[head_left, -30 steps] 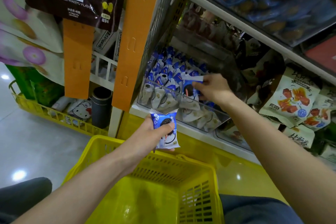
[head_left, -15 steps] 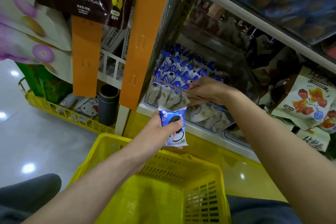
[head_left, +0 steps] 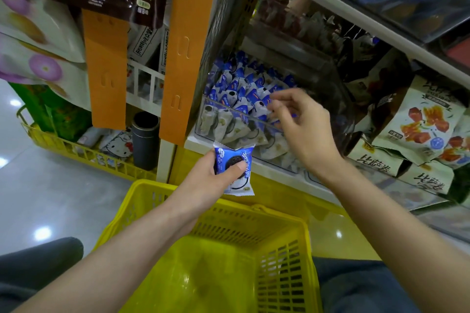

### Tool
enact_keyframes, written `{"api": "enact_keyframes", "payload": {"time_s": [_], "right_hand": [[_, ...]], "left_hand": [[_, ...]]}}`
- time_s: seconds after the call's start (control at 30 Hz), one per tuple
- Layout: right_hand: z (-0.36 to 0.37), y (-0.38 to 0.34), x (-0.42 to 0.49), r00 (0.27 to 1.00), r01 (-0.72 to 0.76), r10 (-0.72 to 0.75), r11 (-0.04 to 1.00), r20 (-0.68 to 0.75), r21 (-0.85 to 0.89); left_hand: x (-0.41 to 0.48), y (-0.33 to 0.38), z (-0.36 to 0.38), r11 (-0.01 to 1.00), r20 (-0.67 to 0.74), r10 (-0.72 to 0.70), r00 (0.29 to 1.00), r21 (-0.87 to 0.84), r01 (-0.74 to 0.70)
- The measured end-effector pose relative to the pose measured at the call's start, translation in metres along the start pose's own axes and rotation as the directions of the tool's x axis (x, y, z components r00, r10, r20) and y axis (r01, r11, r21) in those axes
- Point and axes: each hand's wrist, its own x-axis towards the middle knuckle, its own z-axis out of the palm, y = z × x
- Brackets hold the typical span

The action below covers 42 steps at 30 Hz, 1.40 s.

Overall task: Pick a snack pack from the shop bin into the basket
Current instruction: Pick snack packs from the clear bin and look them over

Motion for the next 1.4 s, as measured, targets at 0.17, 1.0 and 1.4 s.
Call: {"api": "enact_keyframes", "payload": {"time_s": [0.17, 1.0, 1.4], "right_hand": [[0.012, 0.005, -0.057, 0.978, -0.096, 0.069, 0.987, 0.198, 0.132], [0.048, 0.047, -0.091, 0.977, 0.007, -0.034, 0.992, 0.212, 0.129], [0.036, 0.052, -0.074, 0.781, -0.607, 0.523, 0.502, 0.342, 0.616]], "left_hand": [[0.0, -0.007, 0.005, 1.0, 0.007, 0.005, 1.0, 0.011, -0.005], [0.012, -0.042, 0.009, 0.984, -0.161, -0.075, 0.984, 0.147, 0.099], [0.011, -0.035, 0.01, 0.983, -0.035, -0.103, 0.994, 0.146, 0.107]]}}
